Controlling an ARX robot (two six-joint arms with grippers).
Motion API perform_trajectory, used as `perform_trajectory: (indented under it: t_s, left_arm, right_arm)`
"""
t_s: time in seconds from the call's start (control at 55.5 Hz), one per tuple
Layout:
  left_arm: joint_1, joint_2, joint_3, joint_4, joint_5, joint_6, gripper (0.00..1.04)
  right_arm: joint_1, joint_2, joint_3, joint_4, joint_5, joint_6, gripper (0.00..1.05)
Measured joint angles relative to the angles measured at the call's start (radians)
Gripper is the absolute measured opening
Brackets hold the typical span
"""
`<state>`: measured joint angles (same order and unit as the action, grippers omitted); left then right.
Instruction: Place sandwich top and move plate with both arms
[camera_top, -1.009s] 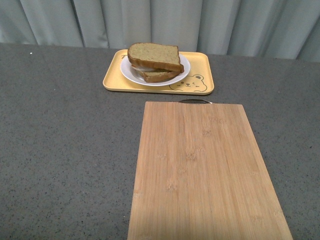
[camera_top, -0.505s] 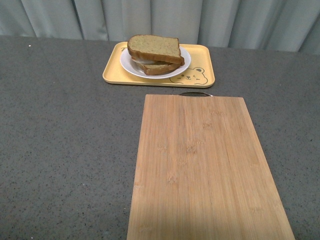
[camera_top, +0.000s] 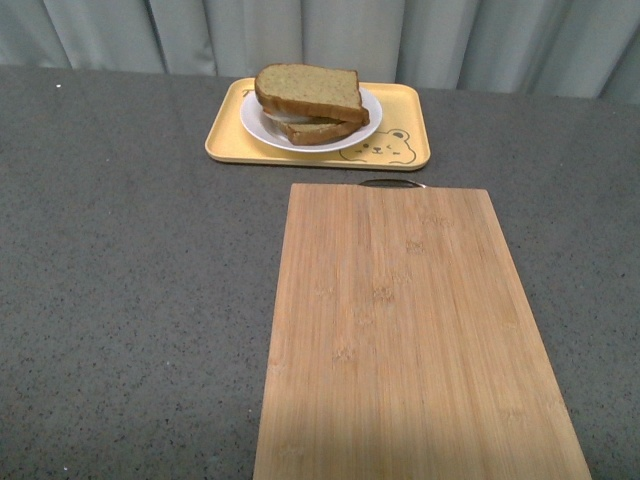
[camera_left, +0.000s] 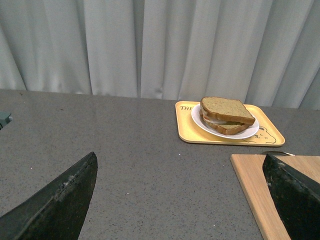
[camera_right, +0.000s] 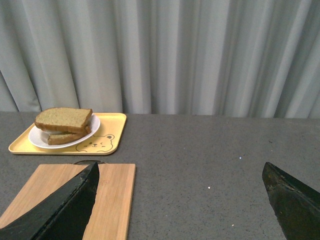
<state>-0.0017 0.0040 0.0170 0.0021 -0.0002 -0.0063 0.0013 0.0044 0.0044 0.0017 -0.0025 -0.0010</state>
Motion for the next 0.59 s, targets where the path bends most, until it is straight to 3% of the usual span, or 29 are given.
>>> perform_trajectory:
  t_s: [0.595]
  left_arm:
    - [0.000, 0.000, 0.000, 0.000, 0.000, 0.000, 0.98]
  right_arm:
    - [0.000, 0.000, 0.000, 0.000, 0.000, 0.000, 0.95]
